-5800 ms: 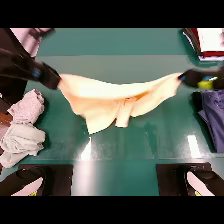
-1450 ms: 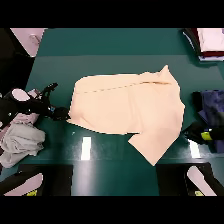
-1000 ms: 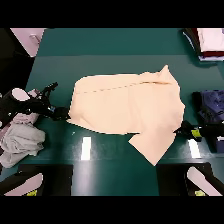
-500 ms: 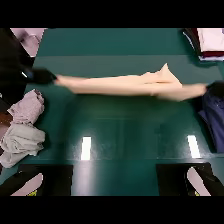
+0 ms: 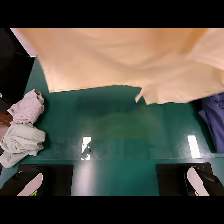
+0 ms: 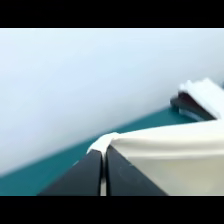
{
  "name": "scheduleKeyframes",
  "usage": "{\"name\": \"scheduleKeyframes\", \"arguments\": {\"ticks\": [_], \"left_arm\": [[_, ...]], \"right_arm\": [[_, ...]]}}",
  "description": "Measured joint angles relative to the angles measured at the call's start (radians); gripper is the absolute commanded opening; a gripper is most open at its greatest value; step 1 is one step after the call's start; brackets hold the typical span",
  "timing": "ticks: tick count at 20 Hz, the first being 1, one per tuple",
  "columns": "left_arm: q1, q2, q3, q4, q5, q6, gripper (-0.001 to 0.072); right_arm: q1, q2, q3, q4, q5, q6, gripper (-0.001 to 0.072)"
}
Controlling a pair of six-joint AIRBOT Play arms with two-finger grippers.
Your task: Fold the shirts.
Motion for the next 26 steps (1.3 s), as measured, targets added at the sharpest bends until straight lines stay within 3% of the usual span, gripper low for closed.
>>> {"name": "scheduleKeyframes", "arguments": {"ticks": [4, 8, 13, 19, 22, 26], "left_arm": [[0.000, 0.073, 0.059, -0.003, 0.024, -0.012, 0.0024], [0.000, 0.102, 0.010, 0.000, -0.002, -0.037, 0.0024], [0.000, 0.059, -0.344, 0.035, -0.060, -0.056, 0.0025], [0.000, -0.180, -0.725, 0.046, -0.046, -0.020, 0.0025], [0.000, -0.344, -0.784, 0.046, 0.066, 0.029, 0.0025], [0.000, -0.502, -0.785, 0.015, 0.291, 0.077, 0.0025]], "right_arm": [[0.000, 0.007, 0.164, -0.051, 0.047, 0.004, 0.0020], [0.000, -0.001, 0.166, -0.108, 0.089, 0.034, 0.0020], [0.000, -0.156, 0.046, -0.128, 0.247, 0.050, 0.0020], [0.026, -0.465, -0.167, -0.132, 0.398, 0.055, 0.0021], [0.063, -0.612, -0.256, -0.134, 0.328, 0.055, 0.0020], [0.110, -0.768, -0.302, -0.133, 0.105, 0.055, 0.0020]]}}
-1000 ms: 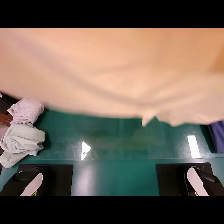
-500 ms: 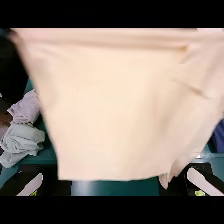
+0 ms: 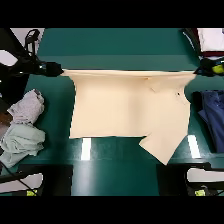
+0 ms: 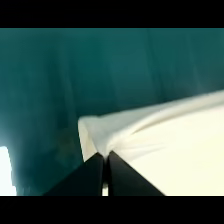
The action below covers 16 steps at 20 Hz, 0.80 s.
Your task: Fold the shirts.
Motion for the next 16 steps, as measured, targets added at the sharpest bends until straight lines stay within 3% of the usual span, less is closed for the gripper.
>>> {"name": "scheduleKeyframes", "arguments": {"ticks": [3, 6, 11, 16], "left_arm": [[0.000, -0.054, 0.011, -0.030, 0.158, 0.034, 0.0025], [0.000, -0.075, 0.015, -0.040, 0.218, 0.066, 0.0024], [-0.002, -0.086, -0.035, -0.022, 0.093, 0.145, 0.0024], [-0.012, -0.087, -0.157, -0.011, 0.037, 0.169, 0.0025]], "right_arm": [[0.029, -0.061, -0.011, -0.002, -0.166, 0.000, 0.0020], [0.043, -0.077, -0.015, -0.009, -0.266, -0.006, 0.0020], [0.071, -0.066, -0.061, -0.130, -0.191, -0.014, 0.0020], [0.084, -0.012, -0.233, -0.195, -0.153, -0.003, 0.0022]]}}
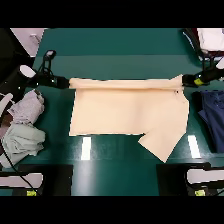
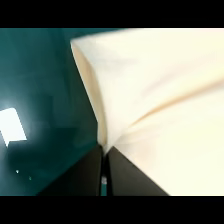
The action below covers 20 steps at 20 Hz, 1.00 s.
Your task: Fold the shirts.
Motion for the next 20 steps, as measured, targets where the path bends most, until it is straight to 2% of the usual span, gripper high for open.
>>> {"name": "scheduleKeyframes", "arguments": {"ticks": [2, 3, 4, 5, 10, 13, 17, 20], "left_arm": [[-0.001, 0.000, -0.031, -0.001, -0.009, 0.003, 0.0027], [-0.001, 0.000, -0.039, -0.005, -0.017, 0.004, 0.0095], [-0.002, 0.000, -0.046, -0.010, -0.025, 0.004, 0.0376], [-0.001, 0.000, -0.051, -0.011, -0.035, 0.002, 0.0525], [0.017, 0.011, -0.041, 0.001, -0.122, -0.082, 0.0520], [0.061, 0.060, -0.054, 0.031, -0.253, -0.116, 0.0521], [0.087, 0.190, -0.233, 0.042, -0.372, -0.136, 0.0521], [0.078, 0.267, -0.391, 0.039, -0.389, -0.143, 0.0521]], "right_arm": [[0.004, 0.025, -0.063, -0.006, -0.006, 0.005, 0.0027], [0.005, 0.035, -0.091, -0.009, -0.012, 0.008, 0.0064], [0.005, 0.044, -0.112, -0.012, -0.015, 0.013, 0.0275], [0.005, 0.049, -0.127, -0.013, -0.017, 0.015, 0.0379], [-0.029, 0.097, -0.163, 0.079, 0.027, 0.023, 0.0378], [-0.074, 0.199, -0.208, 0.164, 0.105, -0.005, 0.0378], [-0.121, 0.362, -0.314, 0.237, 0.144, -0.026, 0.0377], [-0.139, 0.446, -0.374, 0.258, 0.146, -0.031, 0.0377]]}}
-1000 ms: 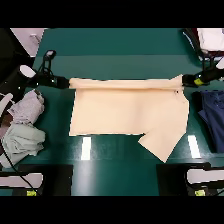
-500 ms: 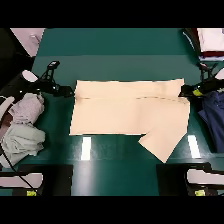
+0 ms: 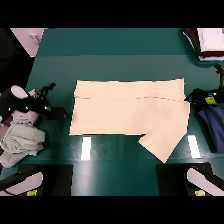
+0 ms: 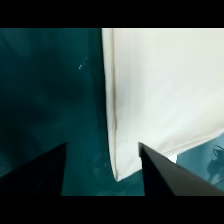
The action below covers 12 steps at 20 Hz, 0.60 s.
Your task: Fold the shirts.
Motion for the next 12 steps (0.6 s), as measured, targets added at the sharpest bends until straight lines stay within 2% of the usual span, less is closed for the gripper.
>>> {"name": "scheduleKeyframes", "arguments": {"ticks": [7, 8, 9, 10, 11, 12], "left_arm": [[-0.005, 0.049, -0.169, -0.126, 0.058, 0.035, 0.0520], [-0.005, 0.051, -0.180, -0.139, 0.067, 0.041, 0.0468], [-0.005, 0.051, -0.188, -0.147, 0.077, 0.045, 0.0292], [-0.005, 0.049, -0.196, -0.147, 0.089, 0.050, 0.0156], [-0.006, 0.049, -0.203, -0.144, 0.090, 0.058, 0.0125], [-0.006, 0.050, -0.205, -0.146, 0.091, 0.063, 0.0124]], "right_arm": [[-0.009, 0.084, -0.034, 0.013, 0.004, -0.004, 0.0377], [-0.010, 0.094, -0.035, 0.013, 0.008, -0.004, 0.0377], [-0.009, 0.103, -0.036, 0.014, 0.010, -0.004, 0.0377], [-0.010, 0.113, -0.036, 0.014, 0.010, -0.004, 0.0377], [-0.010, 0.120, -0.037, 0.013, 0.014, -0.004, 0.0377], [-0.010, 0.126, -0.038, 0.011, 0.022, -0.004, 0.0377]]}}
